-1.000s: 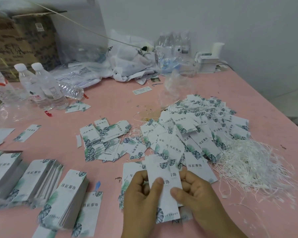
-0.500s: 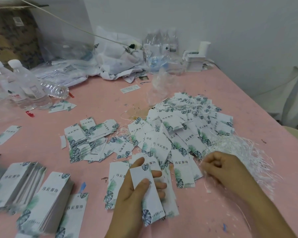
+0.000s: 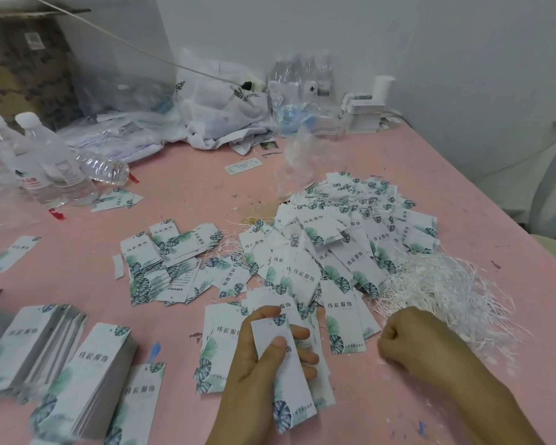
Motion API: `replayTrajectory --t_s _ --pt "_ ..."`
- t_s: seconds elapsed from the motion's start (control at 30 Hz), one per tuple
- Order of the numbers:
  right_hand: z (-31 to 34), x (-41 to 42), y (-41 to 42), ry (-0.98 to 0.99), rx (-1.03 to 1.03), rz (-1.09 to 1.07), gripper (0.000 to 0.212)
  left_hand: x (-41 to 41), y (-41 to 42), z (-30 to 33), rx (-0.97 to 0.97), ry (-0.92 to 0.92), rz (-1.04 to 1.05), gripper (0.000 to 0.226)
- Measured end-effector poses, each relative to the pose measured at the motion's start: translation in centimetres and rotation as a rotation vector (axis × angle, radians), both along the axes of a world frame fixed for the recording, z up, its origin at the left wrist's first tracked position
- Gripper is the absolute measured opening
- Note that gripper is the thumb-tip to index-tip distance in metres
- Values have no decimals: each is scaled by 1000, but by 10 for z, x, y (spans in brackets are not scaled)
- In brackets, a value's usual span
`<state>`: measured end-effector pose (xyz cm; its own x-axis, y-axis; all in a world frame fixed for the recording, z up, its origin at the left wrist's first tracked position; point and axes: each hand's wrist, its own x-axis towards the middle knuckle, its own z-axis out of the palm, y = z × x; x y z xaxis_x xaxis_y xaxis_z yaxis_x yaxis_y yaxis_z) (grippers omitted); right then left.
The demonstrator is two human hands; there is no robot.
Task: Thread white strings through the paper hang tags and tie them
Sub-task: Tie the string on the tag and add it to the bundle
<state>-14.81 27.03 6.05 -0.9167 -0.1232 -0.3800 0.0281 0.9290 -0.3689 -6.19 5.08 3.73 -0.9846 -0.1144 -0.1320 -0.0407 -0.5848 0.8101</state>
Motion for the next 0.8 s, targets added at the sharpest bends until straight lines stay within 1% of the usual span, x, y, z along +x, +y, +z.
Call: replayTrajectory --t_s 0.1,0.17,0.27,0.33,0.4,0.47,0.53,0.6,0.63,0.7,0.73,0.77,0.8 --pt "0 3 -4 4 33 1 17 -1 1 0 -10 -18 -2 26" --pt "0 2 -3 14 -29 -22 18 -1 1 0 -7 -23 3 24" --pt "5 0 4 131 -221 -130 17 0 2 1 43 -40 4 21" --pt "9 1 5 266 -366 -185 25 0 2 2 70 -54 6 19" --pt "9 3 0 365 -478 -166 27 0 1 3 97 -55 -4 15" --pt "7 5 -10 399 -593 -108 28 -1 1 5 135 -51 -25 17" --pt "3 8 -21 336 -774 -118 29 -2 1 6 161 -43 -45 23" --pt "0 14 -35 168 -1038 -159 30 -2 0 6 185 -34 -64 28" --pt "-2 17 -42 66 -1166 -178 26 -2 -1 6 193 -30 -74 30" --pt "-8 24 -56 -126 -1389 -198 11 -2 -2 6 194 -30 -97 32" --pt "-10 26 -61 -198 -1466 -198 6 -2 -4 6 193 -31 -110 32" --pt "-12 28 -65 -256 -1520 -194 6 -2 -5 6 196 -33 -121 32" --pt "-13 29 -68 -300 -1560 -190 12 -2 -5 6 204 -36 -126 32"
